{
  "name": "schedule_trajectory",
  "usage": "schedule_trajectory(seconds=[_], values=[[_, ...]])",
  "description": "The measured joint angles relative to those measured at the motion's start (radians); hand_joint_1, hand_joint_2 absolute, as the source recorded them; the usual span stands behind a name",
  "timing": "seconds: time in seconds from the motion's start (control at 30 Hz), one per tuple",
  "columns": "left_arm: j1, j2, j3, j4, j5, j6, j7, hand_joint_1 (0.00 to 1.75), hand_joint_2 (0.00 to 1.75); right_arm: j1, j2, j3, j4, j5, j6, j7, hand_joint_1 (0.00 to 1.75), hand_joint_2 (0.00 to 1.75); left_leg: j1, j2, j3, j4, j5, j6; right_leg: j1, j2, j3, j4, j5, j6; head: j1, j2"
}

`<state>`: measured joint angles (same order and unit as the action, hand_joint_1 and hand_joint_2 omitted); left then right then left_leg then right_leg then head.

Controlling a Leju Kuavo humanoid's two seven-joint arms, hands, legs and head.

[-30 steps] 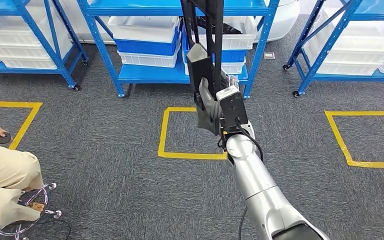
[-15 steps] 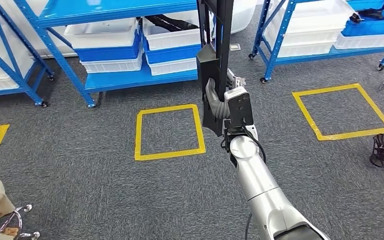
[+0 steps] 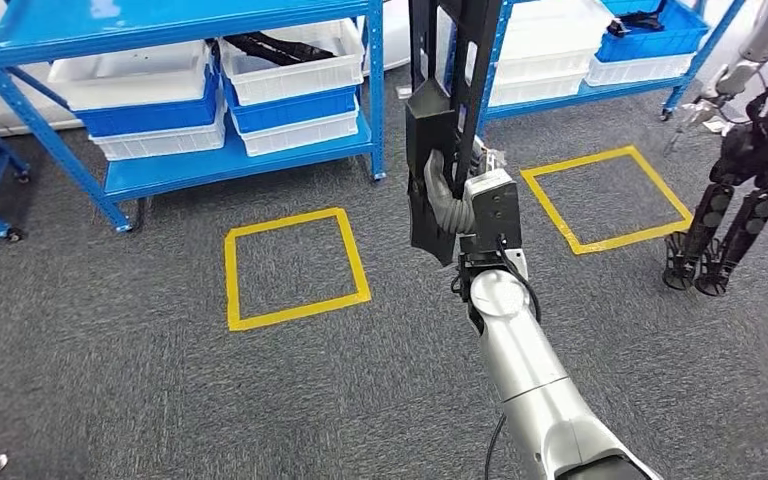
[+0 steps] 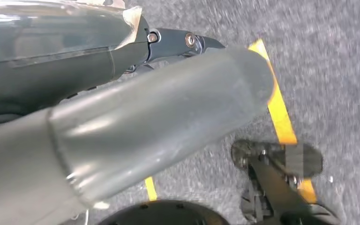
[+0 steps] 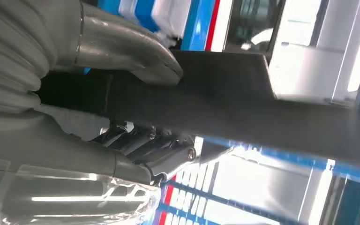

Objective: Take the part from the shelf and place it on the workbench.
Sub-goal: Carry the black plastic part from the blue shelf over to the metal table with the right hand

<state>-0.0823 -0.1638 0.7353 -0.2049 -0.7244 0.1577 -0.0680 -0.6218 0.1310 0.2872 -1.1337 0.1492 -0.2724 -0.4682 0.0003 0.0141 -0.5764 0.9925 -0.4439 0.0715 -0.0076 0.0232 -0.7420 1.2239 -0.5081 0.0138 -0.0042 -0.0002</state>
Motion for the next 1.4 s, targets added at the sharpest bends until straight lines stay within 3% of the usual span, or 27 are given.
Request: schedule_trajectory(seconds=[0.07, 0.1, 0.17, 0.2, 0.27, 0.33, 0.37, 0.4, 0.47, 0.5, 0.57, 0.63, 0.7, 0.77, 0.8, 0.87, 0.9, 0.93, 1.0, 1.07, 1.1, 1.17, 1.2, 1.27, 1.3, 1.33, 1.4], values=[[0.001, -0.001, 0.004, 0.000, 0.000, -0.001, -0.001, 0.00, 0.00, 0.003, -0.003, 0.000, 0.000, 0.000, -0.002, 0.001, 1.75, 1.75, 0.003, 0.031, -0.006, 0.001, 0.002, -0.005, -0.011, -0.012, -0.019, 0.068, -0.025, 0.014, 0.000, 0.000], [0.000, -0.002, 0.005, 0.000, 0.000, -0.001, -0.001, 0.00, 0.00, 0.004, -0.004, -0.001, 0.000, 0.000, -0.002, 0.001, 1.75, 1.75, 0.005, 0.045, -0.009, 0.002, 0.003, -0.008, -0.016, -0.018, -0.002, 0.049, -0.018, 0.026, 0.000, 0.000], [0.000, -0.003, 0.009, 0.000, 0.000, -0.001, -0.002, 0.00, 0.00, 0.002, -0.006, -0.001, -0.001, 0.003, -0.008, 0.002, 1.75, 1.75, 0.008, 0.071, -0.013, 0.009, 0.001, -0.019, -0.024, -0.059, 0.078, -0.076, 0.016, 0.047, 0.001, 0.000], [0.000, -0.003, 0.011, 0.000, 0.000, -0.001, -0.003, 0.00, 0.00, -0.001, -0.006, -0.001, -0.001, 0.010, -0.018, 0.001, 1.75, 1.75, 0.007, 0.083, -0.016, 0.017, -0.003, -0.028, -0.022, -0.083, 0.116, -0.136, 0.029, 0.050, 0.002, 0.000], [-0.001, -0.004, 0.015, 0.000, -0.001, -0.001, -0.007, 0.00, 0.00, -0.004, -0.006, 0.000, -0.004, 0.059, -0.074, 0.003, 1.75, 1.75, 0.003, 0.104, -0.019, 0.029, -0.008, -0.043, -0.016, -0.105, 0.147, -0.191, 0.039, 0.039, -0.001, 0.000], [-0.003, -0.006, 0.019, 0.000, -0.003, -0.001, -0.010, 0.00, 0.00, -0.005, -0.013, 0.000, -0.007, 0.182, -0.185, 0.020, 1.75, 1.75, 0.006, 0.123, -0.017, 0.029, -0.008, -0.056, -0.016, -0.080, 0.143, -0.193, 0.046, 0.021, -0.004, 0.000], [-0.004, -0.007, 0.021, 0.000, -0.004, -0.001, -0.010, 0.00, 0.00, -0.006, -0.018, 0.000, -0.009, 0.263, -0.247, 0.037, 1.75, 1.75, 0.010, 0.114, -0.017, 0.033, -0.014, -0.062, -0.019, -0.068, 0.142, -0.195, 0.051, 0.014, -0.004, 0.000], [-0.004, -0.008, 0.022, 0.000, -0.006, -0.001, -0.010, 0.00, 0.00, -0.008, -0.024, 0.000, -0.013, 0.348, -0.304, 0.056, 1.75, 1.75, 0.014, 0.090, -0.023, 0.050, -0.032, -0.069, -0.024, -0.057, 0.140, -0.197, 0.056, 0.006, -0.004, 0.000], [-0.002, -0.009, 0.025, 0.000, -0.013, -0.001, -0.008, 0.00, 0.00, -0.010, -0.030, -0.009, -0.029, 0.551, -0.380, 0.087, 1.75, 1.75, 0.020, 0.022, -0.058, 0.145, -0.101, -0.078, -0.029, -0.033, 0.135, -0.199, 0.064, -0.006, -0.006, 0.000], [0.000, -0.009, 0.027, 0.000, -0.017, -0.002, -0.006, 0.00, 0.00, -0.007, -0.029, -0.024, -0.045, 0.682, -0.400, 0.092, 1.75, 1.75, 0.021, 0.000, -0.084, 0.212, -0.139, -0.080, -0.028, -0.021, 0.132, -0.199, 0.067, -0.011, -0.007, 0.000], [0.001, -0.009, 0.032, 0.000, -0.024, -0.004, -0.003, 0.00, 0.00, 0.007, -0.023, -0.077, -0.091, 0.952, -0.412, 0.086, 1.75, 1.75, 0.022, -0.012, -0.117, 0.301, -0.172, -0.080, -0.024, 0.005, 0.129, -0.199, 0.070, -0.014, -0.008, 0.000], [0.001, -0.009, 0.037, 0.000, -0.029, -0.008, -0.002, 0.00, 0.00, 0.021, -0.013, -0.135, -0.145, 1.141, -0.413, 0.080, 1.75, 1.75, 0.022, -0.019, -0.085, 0.250, -0.130, -0.075, -0.022, 0.031, 0.128, -0.199, 0.074, -0.012, -0.010, 0.000], [0.000, -0.009, 0.042, 0.000, -0.034, -0.013, -0.002, 0.00, 0.00, 0.025, -0.009, -0.174, -0.205, 1.260, -0.415, 0.110, 1.75, 1.75, 0.026, -0.064, -0.014, 0.116, -0.075, -0.067, -0.021, 0.054, 0.127, -0.198, 0.079, -0.004, -0.010, 0.000], [0.000, -0.009, 0.046, 0.000, -0.037, -0.017, -0.003, 0.00, 0.00, 0.019, -0.014, -0.184, -0.260, 1.347, -0.416, 0.180, 1.75, 1.75, 0.025, -0.100, 0.022, 0.044, -0.058, -0.060, -0.019, 0.073, 0.120, -0.198, 0.086, 0.007, -0.010, 0.000], [0.000, -0.009, 0.048, 0.000, -0.038, -0.019, -0.004, 0.00, 0.00, 0.016, -0.019, -0.182, -0.282, 1.373, -0.417, 0.210, 1.75, 1.75, 0.021, -0.101, 0.023, 0.039, -0.060, -0.057, -0.019, 0.083, 0.115, -0.199, 0.090, 0.014, -0.010, 0.000], [-0.002, -0.010, 0.050, 0.000, -0.039, -0.021, -0.004, 0.00, 0.00, 0.014, -0.031, -0.180, -0.316, 1.397, -0.417, 0.241, 1.75, 1.75, 0.016, -0.072, 0.023, 0.030, -0.048, -0.042, -0.019, 0.094, 0.103, -0.203, 0.098, 0.029, -0.010, 0.000], [-0.002, -0.011, 0.051, 0.000, -0.039, -0.022, -0.004, 0.00, 0.00, 0.013, -0.037, -0.180, -0.328, 1.400, -0.418, 0.245, 1.75, 1.75, 0.016, -0.058, 0.024, 0.022, -0.039, -0.032, -0.016, 0.080, 0.092, -0.191, 0.092, 0.032, -0.008, 0.000], [-0.003, -0.011, 0.052, 0.000, -0.039, -0.022, -0.004, 0.00, 0.00, 0.012, -0.041, -0.180, -0.339, 1.402, -0.418, 0.248, 1.75, 1.75, 0.016, -0.042, 0.023, 0.014, -0.032, -0.023, -0.012, 0.056, 0.072, -0.159, 0.074, 0.030, -0.004, 0.000], [-0.003, -0.011, 0.054, 0.000, -0.039, -0.022, -0.004, 0.00, 0.00, 0.010, -0.047, -0.179, -0.352, 1.404, -0.419, 0.250, 1.75, 1.75, 0.012, -0.012, 0.017, 0.008, -0.024, -0.013, -0.009, 0.006, 0.017, -0.039, 0.013, 0.019, 0.004, 0.000], [-0.002, -0.011, 0.054, 0.000, -0.039, -0.024, -0.005, 0.00, 0.00, 0.014, -0.055, -0.178, -0.357, 1.406, -0.420, 0.257, 1.75, 1.75, 0.007, 0.020, 0.011, 0.009, -0.021, -0.011, -0.009, -0.009, -0.020, 0.065, -0.029, 0.021, 0.006, 0.000], [-0.002, -0.011, 0.054, 0.000, -0.040, -0.027, -0.007, 0.00, 0.00, 0.015, -0.068, -0.174, -0.359, 1.408, -0.420, 0.275, 1.75, 1.75, 0.006, 0.034, 0.009, 0.009, -0.020, -0.011, -0.010, -0.012, -0.011, 0.069, -0.030, 0.027, 0.006, 0.000], [-0.003, -0.012, 0.054, 0.000, -0.046, -0.040, -0.015, 0.00, 0.00, 0.001, -0.127, -0.148, -0.363, 1.413, -0.415, 0.357, 1.75, 1.75, 0.006, 0.056, 0.005, 0.014, -0.019, -0.012, -0.012, -0.030, 0.062, -0.031, 0.000, 0.043, 0.006, 0.000], [-0.004, -0.011, 0.054, 0.000, -0.051, -0.047, -0.020, 0.00, 0.00, -0.018, -0.173, -0.125, -0.365, 1.415, -0.406, 0.432, 1.75, 1.75, 0.004, 0.064, 0.003, 0.018, -0.020, -0.014, -0.013, -0.056, 0.108, -0.104, 0.015, 0.046, 0.007, 0.000], [-0.005, -0.010, 0.054, 0.000, -0.063, -0.058, -0.028, 0.00, 0.00, -0.091, -0.281, -0.045, -0.362, 1.418, -0.372, 0.646, 1.75, 1.75, -0.004, 0.077, -0.003, 0.027, -0.022, -0.021, -0.008, -0.092, 0.162, -0.195, 0.037, 0.040, 0.009, 0.000], [-0.005, -0.009, 0.054, 0.000, -0.068, -0.062, -0.031, 0.00, 0.00, -0.137, -0.338, 0.014, -0.358, 1.419, -0.356, 0.765, 1.75, 1.75, -0.008, 0.084, -0.005, 0.029, -0.022, -0.026, -0.005, -0.097, 0.164, -0.207, 0.039, 0.032, 0.009, 0.000], [-0.005, -0.008, 0.054, 0.000, -0.071, -0.064, -0.033, 0.00, 0.00, -0.181, -0.391, 0.080, -0.354, 1.420, -0.344, 0.862, 1.75, 1.75, -0.011, 0.095, -0.005, 0.029, -0.021, -0.030, -0.005, -0.084, 0.161, -0.207, 0.045, 0.025, 0.008, 0.000], [-0.005, -0.006, 0.054, 0.000, -0.075, -0.065, -0.034, 0.00, 0.00, -0.249, -0.476, 0.215, -0.344, 1.420, -0.322, 0.964, 1.75, 1.75, -0.006, 0.089, -0.008, 0.038, -0.030, -0.042, -0.017, -0.059, 0.155, -0.210, 0.054, 0.011, 0.007, 0.000]])
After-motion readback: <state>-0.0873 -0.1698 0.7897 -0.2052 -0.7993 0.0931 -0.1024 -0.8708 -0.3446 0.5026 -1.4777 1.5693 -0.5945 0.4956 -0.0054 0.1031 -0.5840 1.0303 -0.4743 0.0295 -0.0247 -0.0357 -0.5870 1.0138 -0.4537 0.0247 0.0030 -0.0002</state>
